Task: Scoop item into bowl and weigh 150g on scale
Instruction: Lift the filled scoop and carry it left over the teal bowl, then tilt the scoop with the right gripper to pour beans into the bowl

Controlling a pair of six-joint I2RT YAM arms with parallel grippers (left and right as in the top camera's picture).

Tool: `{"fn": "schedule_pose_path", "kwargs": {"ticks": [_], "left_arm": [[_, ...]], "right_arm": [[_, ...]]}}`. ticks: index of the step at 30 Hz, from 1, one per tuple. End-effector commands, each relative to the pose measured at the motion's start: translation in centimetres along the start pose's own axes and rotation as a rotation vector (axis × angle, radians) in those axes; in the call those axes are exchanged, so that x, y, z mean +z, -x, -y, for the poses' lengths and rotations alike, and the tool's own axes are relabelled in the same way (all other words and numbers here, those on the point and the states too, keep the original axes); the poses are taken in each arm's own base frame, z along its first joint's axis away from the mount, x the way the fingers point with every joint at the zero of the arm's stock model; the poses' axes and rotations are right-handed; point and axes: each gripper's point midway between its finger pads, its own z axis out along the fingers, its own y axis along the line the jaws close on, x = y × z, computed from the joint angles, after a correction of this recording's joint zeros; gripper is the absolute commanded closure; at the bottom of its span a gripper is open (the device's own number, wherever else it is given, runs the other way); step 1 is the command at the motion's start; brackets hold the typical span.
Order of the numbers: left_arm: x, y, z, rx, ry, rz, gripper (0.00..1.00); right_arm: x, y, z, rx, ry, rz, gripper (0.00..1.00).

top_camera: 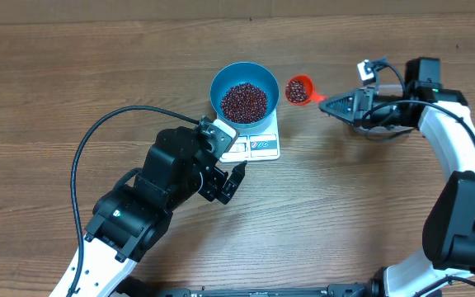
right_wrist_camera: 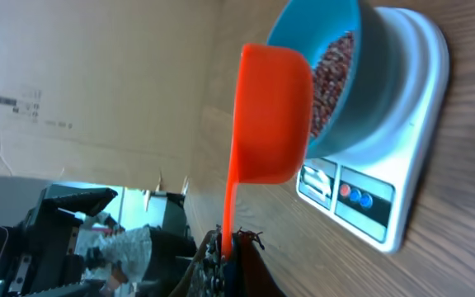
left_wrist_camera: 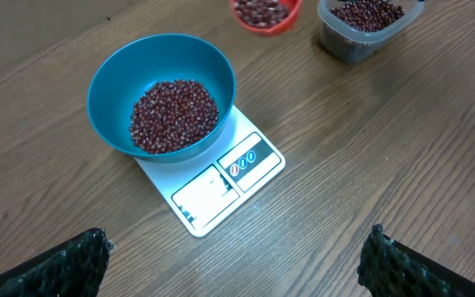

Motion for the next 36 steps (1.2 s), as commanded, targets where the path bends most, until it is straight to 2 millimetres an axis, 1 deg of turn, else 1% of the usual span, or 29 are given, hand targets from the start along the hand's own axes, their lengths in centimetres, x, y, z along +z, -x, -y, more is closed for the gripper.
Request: {"fn": "schedule_pose_path", "kwargs": {"ticks": [1,4,8,14,18,23,30,36], "left_arm": [[0.0,-0.2,0.0,0.020,-0.006,-0.001,0.00],[0.0,-0.2,0.0,0.020,-0.006,-0.002,0.00],[0.0,-0.2,0.0,0.020,-0.006,-0.001,0.00],[0.0,-0.2,0.0,0.020,-0.006,-0.002,0.01],[0.0,-0.2,0.0,0.020,-0.006,-0.001,0.00],[0.0,-0.2,0.0,0.020,-0.006,-0.001,0.00],[0.0,-0.2,0.0,0.020,-0.006,-0.002,0.00],[0.0,-0.2,0.0,0.020,-0.006,-0.001,0.00]], "right_arm": [[1.0,1.0,-3.0,-0.042,0.043,-0.005,0.96],[2.2,1.3,-3.7,-0.099,0.059,-0.014,0.96],[4.1,1.7,-3.9,-0.183,0.017,-0.019,0.96],[6.6,2.2,-2.1,-0.271,-0.155,-0.007,0.96],[7.8,2.6,-1.1,-0.335,-0.257,0.005,0.96],[8.8,2.7,0.0,-0.499,-0.377,-0.011,0.96],[10.4,1.8,-0.4,-0.802,-0.390,-0.096,0.96],[10.9,1.8,0.3,-1.041,-0.465,-0.160,0.96]]}}
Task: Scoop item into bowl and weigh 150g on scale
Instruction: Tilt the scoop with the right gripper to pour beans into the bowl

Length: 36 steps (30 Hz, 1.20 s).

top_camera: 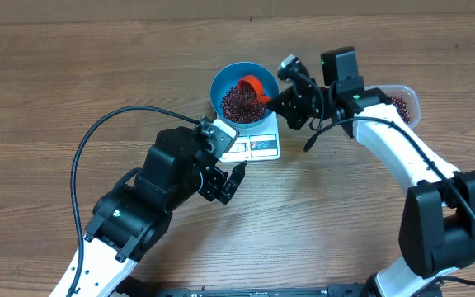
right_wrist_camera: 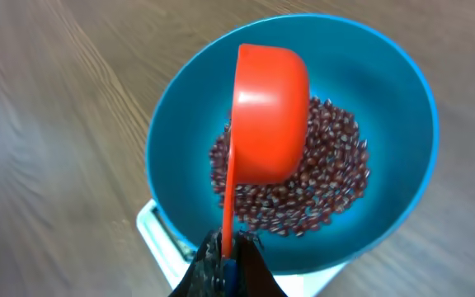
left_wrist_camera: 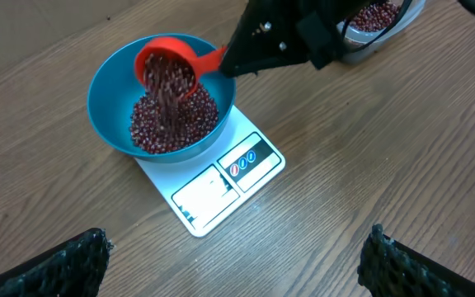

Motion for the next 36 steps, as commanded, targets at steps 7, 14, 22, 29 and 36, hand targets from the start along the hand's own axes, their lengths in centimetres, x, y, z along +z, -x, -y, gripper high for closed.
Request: {"fn": "schedule_pose_path", "kwargs": {"ticks": [7,14,22,29,36], "left_arm": [[0.0,-0.2,0.0,0.020,-0.006,-0.001,0.01],[0.0,-0.2,0.0,0.020,-0.007,-0.002,0.01],[0.3,-0.4,0.0,0.019,-0.007,-0.012,0.01],[0.6,-0.6,0.0,0.019,-0.008,-0.022,0.01],[1.2,-1.0,0.0,0.017,-0.010,-0.044,0.01]], "right_arm": [[-1.1,1.8,1.2,-0.476,-0.129,-0.016,0.96],[-1.2,3.1,1.8,-0.648,-0.174,0.008,0.96],[-1.3,4.0,2.0,-0.716,-0.196,0.032,0.96],[-1.3,4.1,1.9,-0.718,-0.195,0.035,0.96],[-1.5,4.1,0.9,-0.687,-0.178,0.031,0.96]]}}
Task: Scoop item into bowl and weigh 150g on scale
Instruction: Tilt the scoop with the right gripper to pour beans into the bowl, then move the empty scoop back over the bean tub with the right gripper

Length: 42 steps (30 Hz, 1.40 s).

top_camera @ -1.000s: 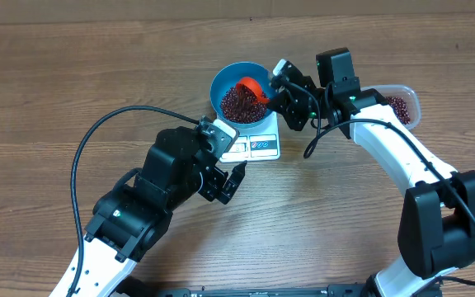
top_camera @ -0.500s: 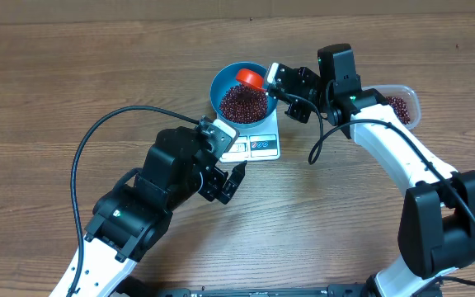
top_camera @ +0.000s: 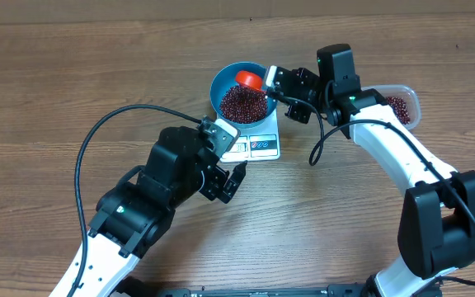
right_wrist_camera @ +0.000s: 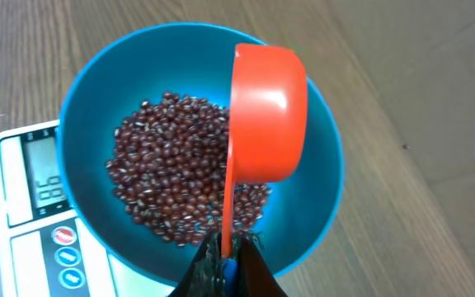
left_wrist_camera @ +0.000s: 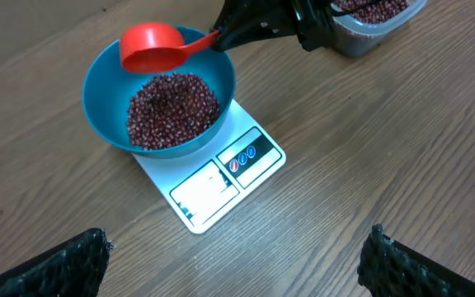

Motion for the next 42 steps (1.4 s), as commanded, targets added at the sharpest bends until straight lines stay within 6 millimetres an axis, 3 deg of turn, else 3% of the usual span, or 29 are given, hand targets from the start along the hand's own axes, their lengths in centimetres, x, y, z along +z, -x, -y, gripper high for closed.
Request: {"fn": "schedule_pose_path", "kwargs": {"ticks": [1,6,9,15,24,33,42], "left_arm": [[0.6,-0.6,0.0,0.019,-0.008,-0.024,0.01],[0.7,-0.6,0.0,0.018,-0.008,-0.026,0.01],[0.7,-0.6,0.0,0.018,-0.008,-0.025,0.00],[0.7,-0.6,0.0,0.018,-0.008,-0.026,0.00],[0.7,-0.6,0.0,0.018,-0.008,-0.025,0.01],[0.7,-0.6,0.0,0.018,-0.008,-0.025,0.01],[0.7,-0.4,0.0,0.018,-0.008,-0.017,0.01]], "right_arm": [[-2.1,3.1,1.2,0.006,-0.054,0.049,0.96],[-4.6,5.0,2.3,0.092,-0.116,0.080,0.96],[-6.2,4.4,3.6,0.141,-0.209,0.014,0.96],[-9.6,1.0,5.7,0.277,-0.403,-0.170,0.96],[-16.1,-3.2,5.9,0.622,-0.585,-0.292,0.96],[-21.2,-11.3,6.1,0.982,-0.697,-0.407,0.96],[-23.4,-15.7,4.8,1.090,-0.719,-0.499,0.96]]}}
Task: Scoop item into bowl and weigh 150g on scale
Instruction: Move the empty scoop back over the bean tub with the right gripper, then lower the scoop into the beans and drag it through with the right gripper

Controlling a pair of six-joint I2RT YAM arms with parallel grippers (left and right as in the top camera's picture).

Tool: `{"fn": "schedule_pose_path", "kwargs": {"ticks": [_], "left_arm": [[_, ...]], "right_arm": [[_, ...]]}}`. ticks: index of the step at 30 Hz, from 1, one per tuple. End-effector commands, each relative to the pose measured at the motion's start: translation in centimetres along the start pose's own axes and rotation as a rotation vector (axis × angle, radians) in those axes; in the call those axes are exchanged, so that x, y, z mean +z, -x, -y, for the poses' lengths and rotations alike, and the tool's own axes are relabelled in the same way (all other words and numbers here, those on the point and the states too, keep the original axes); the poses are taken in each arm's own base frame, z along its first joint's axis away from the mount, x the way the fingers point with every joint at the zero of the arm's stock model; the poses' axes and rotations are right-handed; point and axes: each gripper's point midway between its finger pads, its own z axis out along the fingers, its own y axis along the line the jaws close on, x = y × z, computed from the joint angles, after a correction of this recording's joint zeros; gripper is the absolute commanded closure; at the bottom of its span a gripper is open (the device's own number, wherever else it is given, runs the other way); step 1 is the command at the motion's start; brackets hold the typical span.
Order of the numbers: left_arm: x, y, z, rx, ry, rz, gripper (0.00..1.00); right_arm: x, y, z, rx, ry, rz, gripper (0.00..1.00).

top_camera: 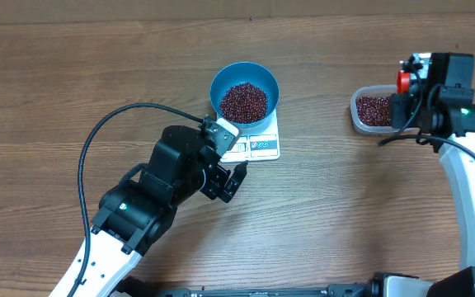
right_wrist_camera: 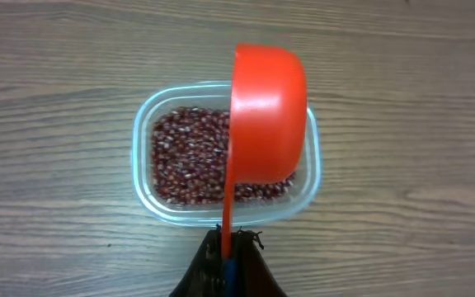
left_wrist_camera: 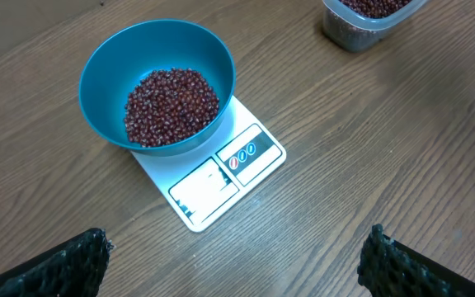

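Note:
A blue bowl [top_camera: 244, 92] [left_wrist_camera: 159, 87] holding red beans sits on a white scale [top_camera: 260, 147] [left_wrist_camera: 221, 177] at the table's middle back. At the right, a clear tub [top_camera: 373, 110] [right_wrist_camera: 221, 153] contains more red beans. My right gripper [right_wrist_camera: 228, 246] [top_camera: 408, 89] is shut on the handle of a red scoop [right_wrist_camera: 269, 115] [top_camera: 404, 81], held above the tub with its rounded back toward the wrist camera. My left gripper [left_wrist_camera: 237, 256] [top_camera: 233, 180] hovers open in front of the scale, nothing between its fingers.
The brown wooden table [top_camera: 345, 214] carries only the scale, bowl and tub. A black cable [top_camera: 97, 140] loops over the left arm. The table's far edge [top_camera: 138, 21] runs along the top of the overhead view.
My right gripper has carried the scoop from above the blue bowl to above the clear tub at the right. The left arm stays where it was.
The scoop was first held full of beans between the tub and the bowl. Then it was tipped over the bowl with beans falling out. Then it hung turned over above the bowl's rim. Now it is back over the tub, and the bowl holds more beans.

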Motion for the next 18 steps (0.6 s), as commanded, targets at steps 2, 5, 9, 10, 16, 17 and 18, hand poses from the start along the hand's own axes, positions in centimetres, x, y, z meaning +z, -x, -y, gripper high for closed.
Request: {"fn": "schedule_pose_path", "kwargs": {"ticks": [2,5,9,10,16,17,18], "left_arm": [[0.3,-0.2,0.0,0.020,-0.007,-0.005,0.01],[0.3,-0.2,0.0,0.020,-0.007,-0.004,0.00],[0.3,-0.2,0.0,0.020,-0.007,-0.004,0.00],[0.3,-0.2,0.0,0.020,-0.007,-0.003,0.01],[0.3,-0.2,0.0,0.020,-0.007,-0.003,0.01],[0.3,-0.2,0.0,0.020,-0.007,-0.003,0.01],[0.3,-0.2,0.0,0.020,-0.007,-0.003,0.01]], "right_arm": [[0.3,-0.2,0.4,0.040,0.009,0.007,0.96],[1.4,-0.7,-0.7,0.040,0.071,-0.020,0.96],[3.1,-1.7,-1.1,0.039,0.088,-0.080,0.96],[3.5,-1.9,-1.2,0.038,0.090,-0.092,0.96],[5.6,-3.3,-0.7,0.033,0.051,-0.169,0.96],[5.8,-3.6,-0.4,0.031,0.035,-0.181,0.96],[5.9,-3.8,-0.2,0.029,0.020,-0.191,0.96]]}}
